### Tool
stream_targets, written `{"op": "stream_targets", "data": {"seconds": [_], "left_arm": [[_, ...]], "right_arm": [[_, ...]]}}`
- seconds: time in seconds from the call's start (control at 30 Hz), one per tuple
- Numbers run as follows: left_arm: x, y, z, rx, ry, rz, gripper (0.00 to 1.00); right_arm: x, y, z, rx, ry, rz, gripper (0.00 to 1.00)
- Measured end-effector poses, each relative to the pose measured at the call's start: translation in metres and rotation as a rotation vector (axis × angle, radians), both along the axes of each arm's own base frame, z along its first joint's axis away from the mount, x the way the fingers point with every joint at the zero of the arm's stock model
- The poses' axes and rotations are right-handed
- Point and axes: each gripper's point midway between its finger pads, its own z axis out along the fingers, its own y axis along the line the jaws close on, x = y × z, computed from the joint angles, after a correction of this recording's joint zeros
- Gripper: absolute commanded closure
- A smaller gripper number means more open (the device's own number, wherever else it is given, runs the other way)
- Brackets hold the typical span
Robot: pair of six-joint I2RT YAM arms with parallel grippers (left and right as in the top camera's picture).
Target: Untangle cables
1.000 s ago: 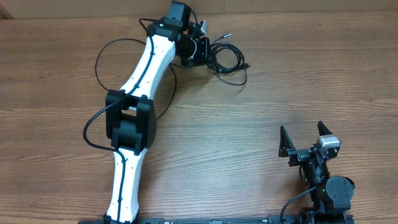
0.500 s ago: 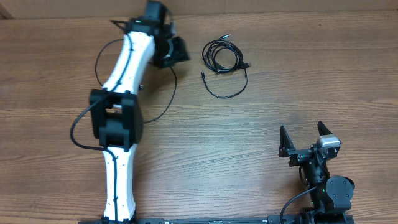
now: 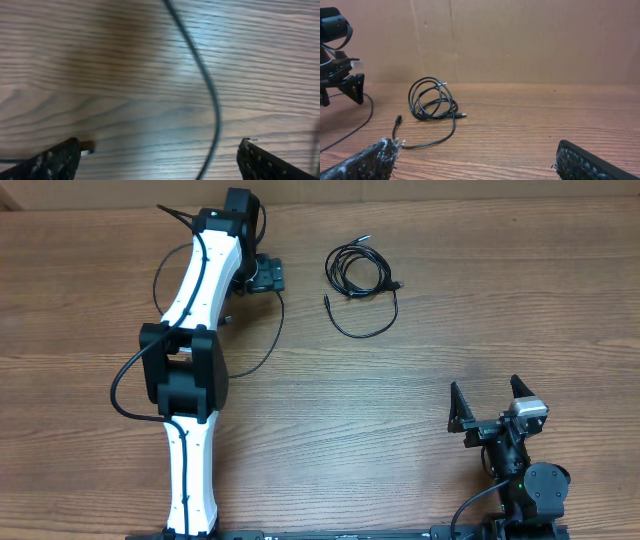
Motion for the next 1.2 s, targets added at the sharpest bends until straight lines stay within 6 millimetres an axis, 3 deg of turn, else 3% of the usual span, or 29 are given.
{"op": "stream_targets", "data": {"seconds": [0.07,0.17,0.37,0.6,0.83,1.0,1.2], "left_arm": [[0.003,-0.005,0.001,-0.017,-0.011,-0.008,0.01],[0.004,-0.009,0.001,-0.032,-0.016,0.0,0.12],[0.012,-0.016,0.0,-0.035,-0.054,0.0,0.12],[0.011,-0.024,-0.02,-0.02,-0.06,-0.005,0.17],[0.012,-0.031,-0.022,-0.014,-0.071,-0.004,0.21],[0.008,-0.045,-0.026,-0.014,-0.062,-0.028,0.31],[0.001,-0.054,-0.047,0.004,-0.02,-0.038,0.44]], "right_arm": [[0.0,0.0,0.0,0.0,-0.001,0.0,0.0],[0.0,0.0,0.0,0.0,0.0,-0.001,0.0],[0.0,0.0,0.0,0.0,0.0,0.0,0.0],[0.0,0.0,0.0,0.0,0.0,0.0,0.0],[0.0,0.0,0.0,0.0,0.0,0.0,0.0],[0.0,0.0,0.0,0.0,0.0,0.0,0.0],[0.0,0.0,0.0,0.0,0.0,0.0,0.0]]}}
